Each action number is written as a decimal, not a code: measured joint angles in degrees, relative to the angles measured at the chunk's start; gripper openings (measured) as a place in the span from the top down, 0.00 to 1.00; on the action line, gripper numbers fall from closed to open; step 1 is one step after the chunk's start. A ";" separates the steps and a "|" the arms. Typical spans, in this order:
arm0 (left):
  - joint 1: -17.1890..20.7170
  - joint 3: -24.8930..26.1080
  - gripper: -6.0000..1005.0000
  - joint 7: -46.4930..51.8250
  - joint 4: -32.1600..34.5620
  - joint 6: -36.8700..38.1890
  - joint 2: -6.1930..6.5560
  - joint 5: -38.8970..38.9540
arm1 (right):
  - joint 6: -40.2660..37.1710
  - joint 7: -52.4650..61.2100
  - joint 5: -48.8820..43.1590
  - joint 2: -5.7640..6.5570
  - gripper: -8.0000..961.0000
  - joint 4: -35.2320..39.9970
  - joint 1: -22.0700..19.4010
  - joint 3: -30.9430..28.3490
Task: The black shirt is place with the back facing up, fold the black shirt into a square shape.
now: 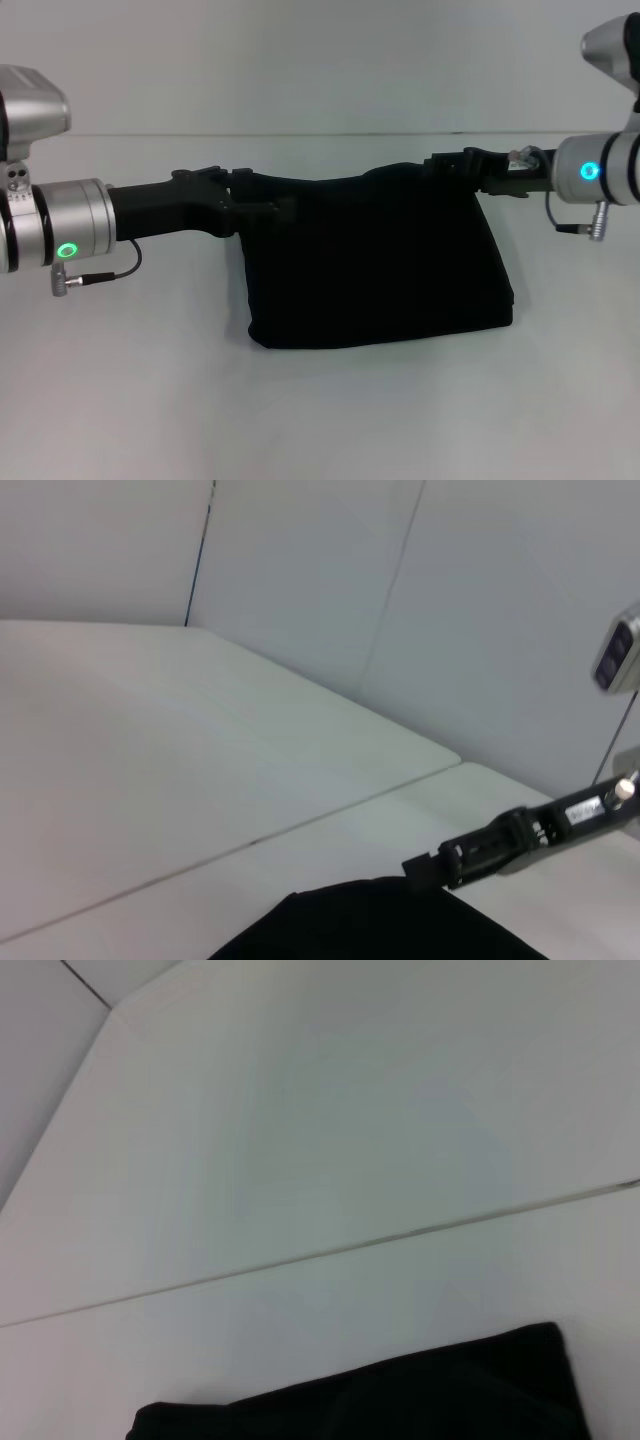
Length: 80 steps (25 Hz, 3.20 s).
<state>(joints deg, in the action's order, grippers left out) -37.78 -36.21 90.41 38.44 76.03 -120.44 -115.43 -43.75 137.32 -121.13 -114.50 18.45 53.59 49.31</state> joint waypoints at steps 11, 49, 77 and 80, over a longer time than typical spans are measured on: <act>0.86 0.00 0.07 -0.26 -0.03 -0.52 0.21 0.88 | 7.62 -12.31 10.68 -2.26 0.20 -0.02 -0.13 -0.59; -10.41 -2.55 0.07 31.67 -18.18 -34.77 -0.36 -3.54 | -4.61 -17.92 15.17 3.77 0.21 5.22 -8.73 1.17; -13.32 -2.67 0.07 32.31 -21.14 -42.87 -2.07 -2.78 | -4.44 -19.25 14.55 3.50 0.21 6.61 -8.38 1.22; -13.59 -2.72 0.07 32.31 -21.13 -42.69 -2.12 -2.78 | -4.39 -19.31 14.08 3.50 0.21 6.66 -8.31 1.22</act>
<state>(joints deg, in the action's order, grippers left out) -51.38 -38.93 122.72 17.31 33.34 -122.56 -118.21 -48.14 118.02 -107.05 -111.00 25.11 45.28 50.54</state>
